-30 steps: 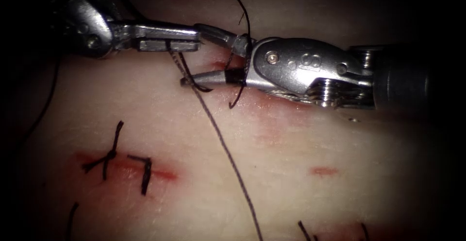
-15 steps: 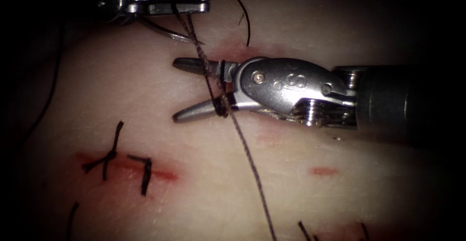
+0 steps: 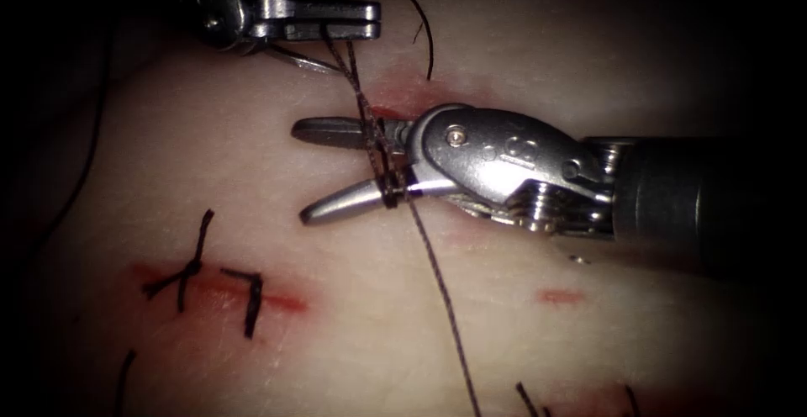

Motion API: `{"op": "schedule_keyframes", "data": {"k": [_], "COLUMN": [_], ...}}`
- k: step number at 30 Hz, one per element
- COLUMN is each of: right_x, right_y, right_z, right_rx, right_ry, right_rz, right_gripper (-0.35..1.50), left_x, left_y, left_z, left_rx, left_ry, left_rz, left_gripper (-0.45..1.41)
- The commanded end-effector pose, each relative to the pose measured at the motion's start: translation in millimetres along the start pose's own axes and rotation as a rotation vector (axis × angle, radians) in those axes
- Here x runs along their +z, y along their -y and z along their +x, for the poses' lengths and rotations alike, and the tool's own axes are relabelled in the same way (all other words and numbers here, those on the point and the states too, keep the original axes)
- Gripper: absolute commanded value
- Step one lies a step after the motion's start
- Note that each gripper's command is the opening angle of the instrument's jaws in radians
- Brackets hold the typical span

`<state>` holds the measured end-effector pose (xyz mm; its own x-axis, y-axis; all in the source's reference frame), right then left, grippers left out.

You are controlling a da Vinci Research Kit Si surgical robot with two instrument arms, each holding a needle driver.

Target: Wound Closure

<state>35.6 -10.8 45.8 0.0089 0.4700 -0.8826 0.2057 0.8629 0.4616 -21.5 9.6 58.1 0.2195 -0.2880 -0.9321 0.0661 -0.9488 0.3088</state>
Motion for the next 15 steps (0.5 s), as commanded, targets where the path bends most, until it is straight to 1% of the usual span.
{"op": "schedule_keyframes", "data": {"k": [1,4,5,7,11,12,14,15], "right_x": [0.9,1.1,1.1,1.1,0.9,0.8,0.7,0.6], "right_y": [-0.4,-0.4,-0.4,-0.5,-0.8,-0.9,-1.0,-1.1], "right_z": [-0.2,-0.2,-0.2,-0.2,-0.2,-0.2,-0.2,-0.1], "right_rx": [0.009,0.031,0.04,0.054,0.065,0.075,0.081,0.081], "right_ry": [-0.026,-0.068,-0.094,-0.134,-0.167,-0.193,-0.204,-0.218], "right_rz": [0.014,0.045,0.056,0.048,0.029,0.025,0.02,0.015], "right_gripper": [0.44,0.0,-0.05,-0.06,-0.06,-0.05,-0.03,0.04], "left_x": [0.3,0.0,-0.1,-0.3,-0.7,-1.0,-1.2,-1.3], "left_y": [-0.1,-0.4,-0.5,-0.8,-1.5,-1.8,-1.9,-2.0], "left_z": [-1.1,-2.0,-2.3,-2.7,-3.0,-2.8,-2.7,-2.6], "left_rx": [0.008,0.019,0.023,0.03,0.038,0.039,0.039,0.039], "left_ry": [0.001,0.0,-0.001,0.0,-0.007,-0.014,-0.019,-0.021], "left_rz": [0.003,0.006,0.011,0.011,0.002,0.0,-0.001,-0.003], "left_gripper": [-0.45,-0.45,-0.45,-0.45,-0.45,-0.45,-0.45,-0.45]}}
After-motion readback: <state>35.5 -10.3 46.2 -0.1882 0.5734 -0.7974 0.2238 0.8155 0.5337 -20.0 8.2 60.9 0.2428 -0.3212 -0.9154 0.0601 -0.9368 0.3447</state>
